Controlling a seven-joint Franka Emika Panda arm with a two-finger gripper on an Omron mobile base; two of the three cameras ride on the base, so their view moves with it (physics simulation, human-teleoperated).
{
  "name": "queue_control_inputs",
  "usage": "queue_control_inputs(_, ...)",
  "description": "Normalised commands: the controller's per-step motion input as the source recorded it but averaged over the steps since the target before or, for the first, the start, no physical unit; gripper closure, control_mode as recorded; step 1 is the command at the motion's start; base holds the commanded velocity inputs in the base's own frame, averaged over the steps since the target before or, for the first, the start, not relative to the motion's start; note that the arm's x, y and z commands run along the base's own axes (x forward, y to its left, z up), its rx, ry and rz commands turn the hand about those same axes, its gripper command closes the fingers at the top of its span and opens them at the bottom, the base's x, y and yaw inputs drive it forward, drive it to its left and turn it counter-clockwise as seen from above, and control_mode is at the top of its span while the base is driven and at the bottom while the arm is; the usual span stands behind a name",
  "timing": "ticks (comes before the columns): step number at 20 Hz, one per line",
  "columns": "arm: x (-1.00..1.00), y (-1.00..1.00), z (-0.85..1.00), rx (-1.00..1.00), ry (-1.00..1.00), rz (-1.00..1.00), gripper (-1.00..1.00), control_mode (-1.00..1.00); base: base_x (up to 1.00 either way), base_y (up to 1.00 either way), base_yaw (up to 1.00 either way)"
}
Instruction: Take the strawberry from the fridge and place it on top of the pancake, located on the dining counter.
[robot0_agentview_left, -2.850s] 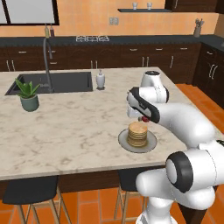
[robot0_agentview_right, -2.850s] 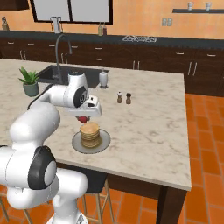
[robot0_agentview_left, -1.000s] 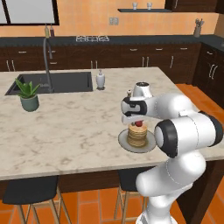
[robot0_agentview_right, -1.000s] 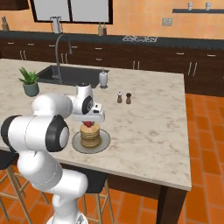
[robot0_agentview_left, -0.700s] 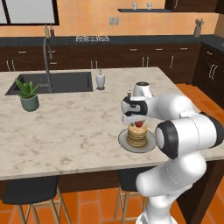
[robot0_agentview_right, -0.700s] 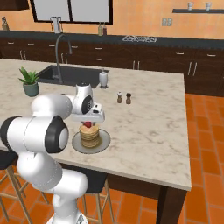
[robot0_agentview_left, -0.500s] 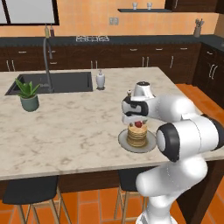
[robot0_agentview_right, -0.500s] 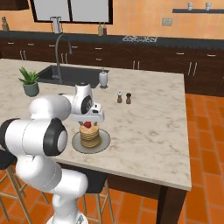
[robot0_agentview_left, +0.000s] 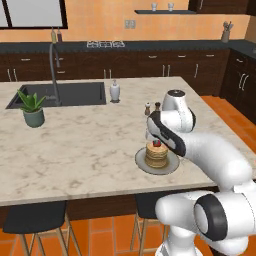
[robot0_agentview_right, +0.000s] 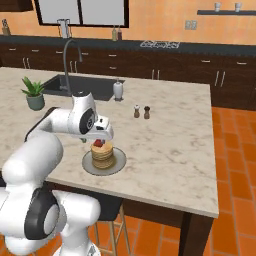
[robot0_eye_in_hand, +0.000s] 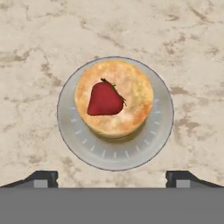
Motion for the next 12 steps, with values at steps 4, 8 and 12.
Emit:
queue_control_inputs(4, -0.97, 0.00, 0.48, 0.00, -0.12, -0.07, -1.00, -1.00, 0.00, 0.00, 0.00)
queue_control_inputs(8, -0.84, 0.00, 0.56, 0.00, -0.17, -0.07, -1.00, -1.00, 0.00, 0.00, 0.00)
queue_control_inputs(12, -0.58, 0.00, 0.89, 0.00, -0.30, -0.05, -1.00, -1.00, 0.00, 0.00, 0.00)
